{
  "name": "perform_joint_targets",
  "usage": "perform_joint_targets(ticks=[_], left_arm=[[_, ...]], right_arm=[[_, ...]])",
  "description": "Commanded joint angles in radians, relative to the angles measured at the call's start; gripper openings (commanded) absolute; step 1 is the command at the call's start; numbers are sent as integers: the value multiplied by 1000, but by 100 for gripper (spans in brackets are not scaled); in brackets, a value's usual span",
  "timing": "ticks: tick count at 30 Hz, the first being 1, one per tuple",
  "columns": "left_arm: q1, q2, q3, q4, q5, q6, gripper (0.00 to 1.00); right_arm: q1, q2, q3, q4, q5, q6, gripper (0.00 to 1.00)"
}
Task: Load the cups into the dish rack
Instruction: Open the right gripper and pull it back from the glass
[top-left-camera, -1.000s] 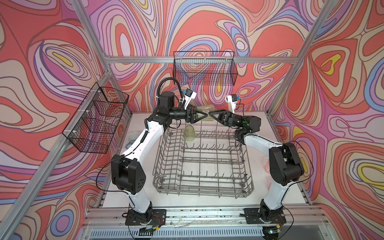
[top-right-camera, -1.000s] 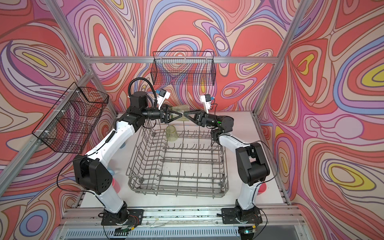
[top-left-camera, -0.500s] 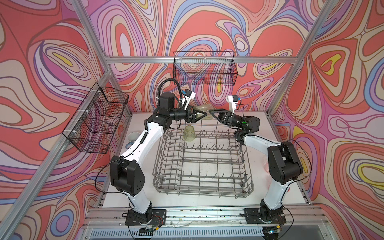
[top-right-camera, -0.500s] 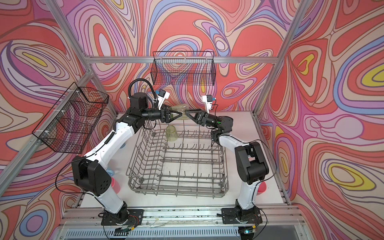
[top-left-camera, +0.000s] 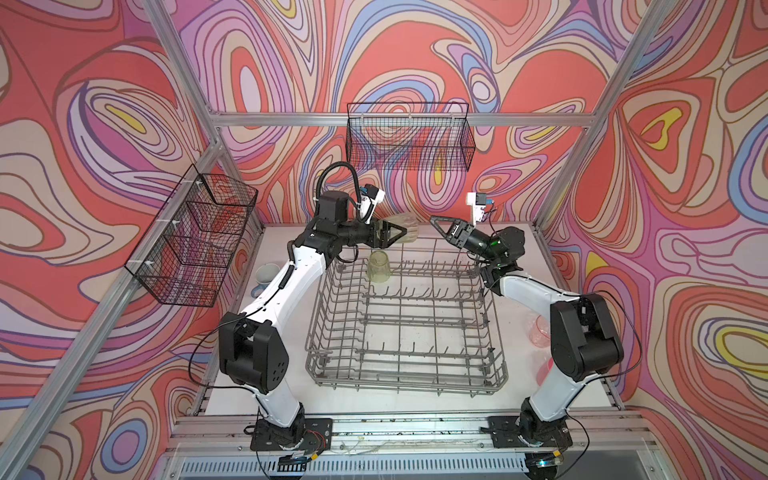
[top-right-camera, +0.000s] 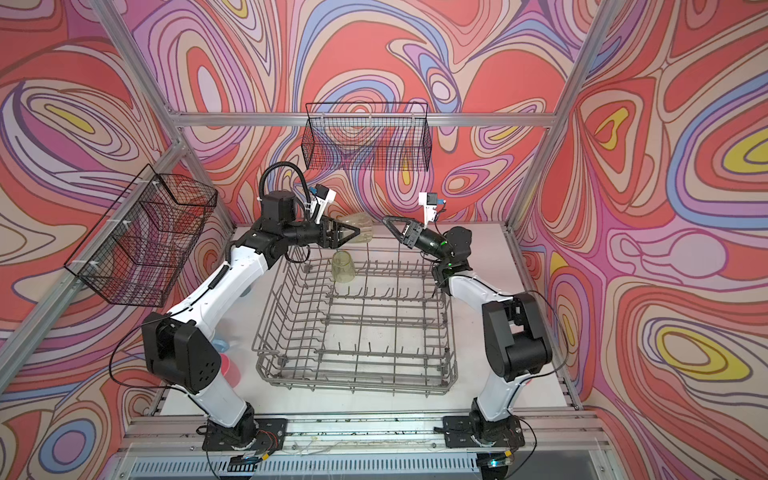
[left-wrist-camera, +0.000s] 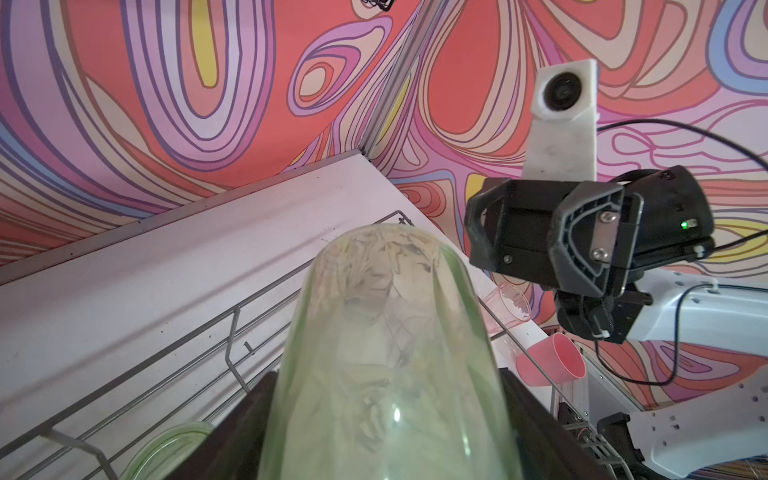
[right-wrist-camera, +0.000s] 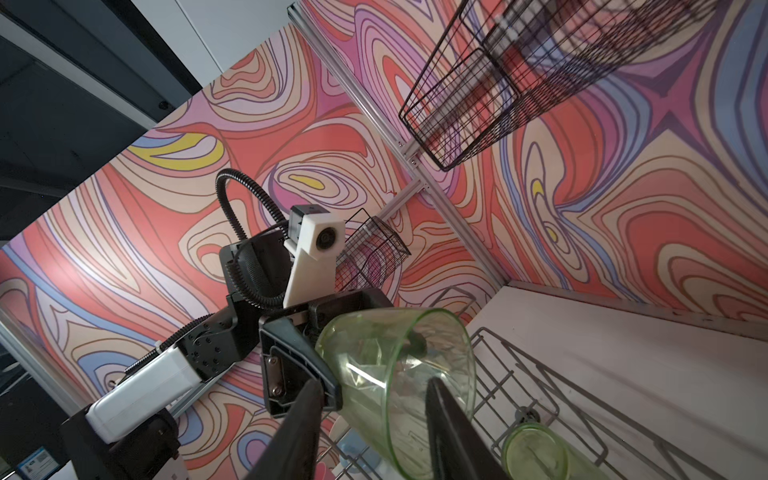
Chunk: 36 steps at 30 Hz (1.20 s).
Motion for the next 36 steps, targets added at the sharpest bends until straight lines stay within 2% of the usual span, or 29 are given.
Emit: perform_joint_targets(ticks=[1,9,14,24,36], left_arm=[[4,-30,11,-16,-37,4,68],[-9,-36,29,-135,-139,31,68],[-46,-36,51,-241,-250,91,69],[-138,-29,114,-499,-487,211,69],[-205,-19,111,-692,-763,251,70]], right_arm=[[-19,-45,-28,-112,102,-83,43],[-38,-140,-49,-453,345,-280,43],[-63,-157,-53,-554,440,-304,44],[-97,-148,-70,-550,454,-275,44],[-114,-142,-94,-516,457,-253,44]])
